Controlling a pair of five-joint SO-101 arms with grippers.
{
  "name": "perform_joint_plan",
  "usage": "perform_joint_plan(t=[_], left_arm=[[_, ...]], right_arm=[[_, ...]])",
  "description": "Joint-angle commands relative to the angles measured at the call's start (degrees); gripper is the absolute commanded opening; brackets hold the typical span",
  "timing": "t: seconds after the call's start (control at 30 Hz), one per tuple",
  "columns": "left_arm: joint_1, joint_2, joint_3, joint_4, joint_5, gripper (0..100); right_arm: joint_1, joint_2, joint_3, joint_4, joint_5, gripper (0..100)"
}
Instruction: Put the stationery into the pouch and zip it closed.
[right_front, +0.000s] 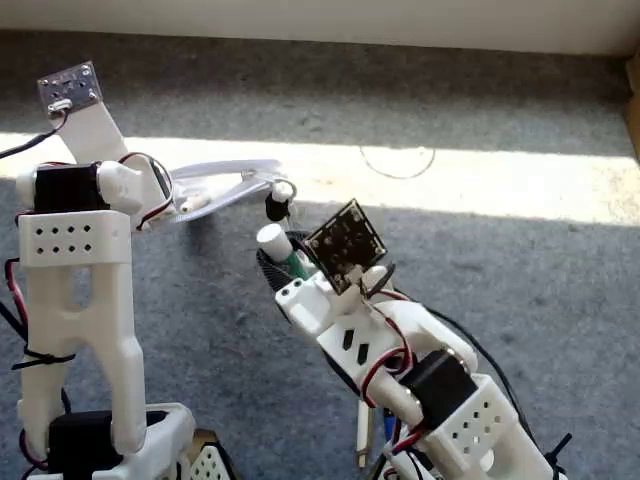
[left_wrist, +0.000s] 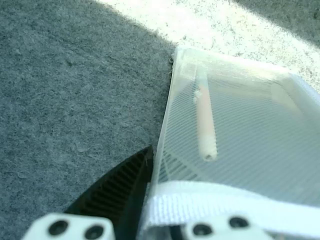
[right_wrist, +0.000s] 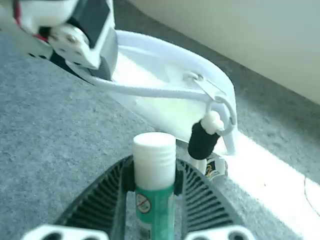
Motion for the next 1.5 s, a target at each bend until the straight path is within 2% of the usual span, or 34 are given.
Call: perform_joint_plan(t=[0.0,0.17,0.43,0.73,0.9,0.97,1.23,1.4,1.47], left_arm=[[-0.92,1.01,0.22,-0.62,-0.26,4],[-0.92,1.01,0.22,-0.62,-0.26,4],[-0.92,1.01,0.22,-0.62,-0.26,4],[-0.92,1.01,0.22,-0.62,-0.26,4],[-0.92,1.01,0.22,-0.62,-0.26,4],[-0.92,1.01,0.22,-0.62,-0.26,4],[-0.92,1.01,0.22,-0.62,-0.18,4],[-0.92,1.01,0.31,-1.76,-0.26,4],[-0.92,1.01,0.31,-1.85,-0.26,4]], right_arm=[[-2.15,-1.98,-3.3,-4.26,-0.18,0.5],[-2.24,-1.98,-3.3,-12.09,-0.18,0.5],[-2.24,-1.89,-2.95,-31.43,-0.09,0.5],[-2.24,-1.8,-2.95,-39.96,0.35,0.6],[-2.24,1.45,-3.12,-44.44,13.19,0.6],[-2.24,4.7,-3.47,-46.64,15.91,0.6],[-2.24,15.78,-3.47,-59.47,15.91,0.6],[-2.24,19.65,-3.21,-62.99,15.82,0.6],[-2.24,20.62,-3.12,-64.57,12.84,0.6]])
